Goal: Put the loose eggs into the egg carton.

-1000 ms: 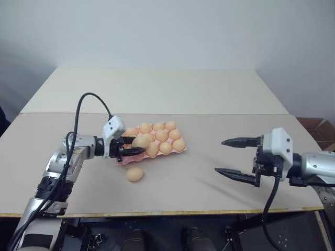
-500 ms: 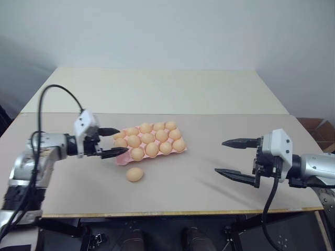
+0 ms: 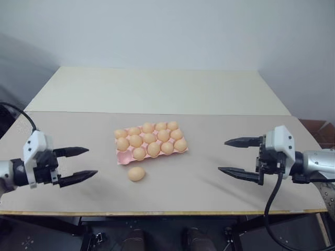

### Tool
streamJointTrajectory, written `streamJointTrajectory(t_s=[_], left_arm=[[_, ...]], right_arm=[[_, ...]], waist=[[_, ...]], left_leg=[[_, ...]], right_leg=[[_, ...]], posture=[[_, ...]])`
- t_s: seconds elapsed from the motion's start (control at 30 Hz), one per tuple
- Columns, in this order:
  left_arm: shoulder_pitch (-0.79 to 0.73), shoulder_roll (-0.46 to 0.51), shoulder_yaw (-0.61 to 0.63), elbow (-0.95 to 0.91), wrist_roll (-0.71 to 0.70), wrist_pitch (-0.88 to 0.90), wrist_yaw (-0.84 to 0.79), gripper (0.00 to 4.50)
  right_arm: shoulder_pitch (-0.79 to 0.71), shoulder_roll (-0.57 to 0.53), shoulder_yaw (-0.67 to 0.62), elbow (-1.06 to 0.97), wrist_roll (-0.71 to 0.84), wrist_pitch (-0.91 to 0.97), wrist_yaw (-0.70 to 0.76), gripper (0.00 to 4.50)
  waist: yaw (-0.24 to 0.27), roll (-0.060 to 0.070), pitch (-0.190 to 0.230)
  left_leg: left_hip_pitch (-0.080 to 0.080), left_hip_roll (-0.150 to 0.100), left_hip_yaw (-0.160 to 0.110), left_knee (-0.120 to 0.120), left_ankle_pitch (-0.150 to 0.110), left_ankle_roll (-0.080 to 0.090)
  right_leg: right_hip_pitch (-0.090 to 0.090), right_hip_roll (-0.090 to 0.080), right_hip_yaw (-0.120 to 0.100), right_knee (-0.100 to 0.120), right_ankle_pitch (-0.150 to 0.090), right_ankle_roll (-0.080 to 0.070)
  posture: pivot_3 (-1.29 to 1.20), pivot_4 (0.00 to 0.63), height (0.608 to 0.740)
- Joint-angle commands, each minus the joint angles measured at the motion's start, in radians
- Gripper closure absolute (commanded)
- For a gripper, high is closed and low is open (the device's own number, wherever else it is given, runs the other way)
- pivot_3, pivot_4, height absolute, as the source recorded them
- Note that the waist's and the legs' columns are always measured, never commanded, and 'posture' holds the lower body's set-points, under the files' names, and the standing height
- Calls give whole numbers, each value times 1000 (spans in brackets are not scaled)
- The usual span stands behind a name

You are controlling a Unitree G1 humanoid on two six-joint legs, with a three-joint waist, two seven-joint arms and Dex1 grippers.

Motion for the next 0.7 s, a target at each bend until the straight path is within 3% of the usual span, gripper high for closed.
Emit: streamJointTrajectory(t_s=[0.03, 0.37, 0.7], left_arm=[[35, 18, 2, -56, 5, -17, -10, 14], [-32, 28, -58, -24, 5, -25, -4, 14], [-247, -72, -374, 9, 132, -74, 82, 14]], right_arm=[[-18, -16, -17, -12, 5, -19, 11, 0], [-6, -14, -26, -26, 4, -15, 2, 0], [4, -11, -36, -57, 14, -6, -25, 0]], waist=[[-2, 0, 0], [-1, 0, 0], [-2, 0, 0]], left_leg=[[0, 0, 0, 0, 0, 0], [0, 0, 0, 0, 0, 0], [0, 0, 0, 0, 0, 0]], right_leg=[[0, 0, 0, 0, 0, 0], [0, 1, 0, 0, 0, 0], [0, 1, 1, 0, 1, 2]], posture=[[0, 150, 740], [0, 150, 740], [0, 150, 740]])
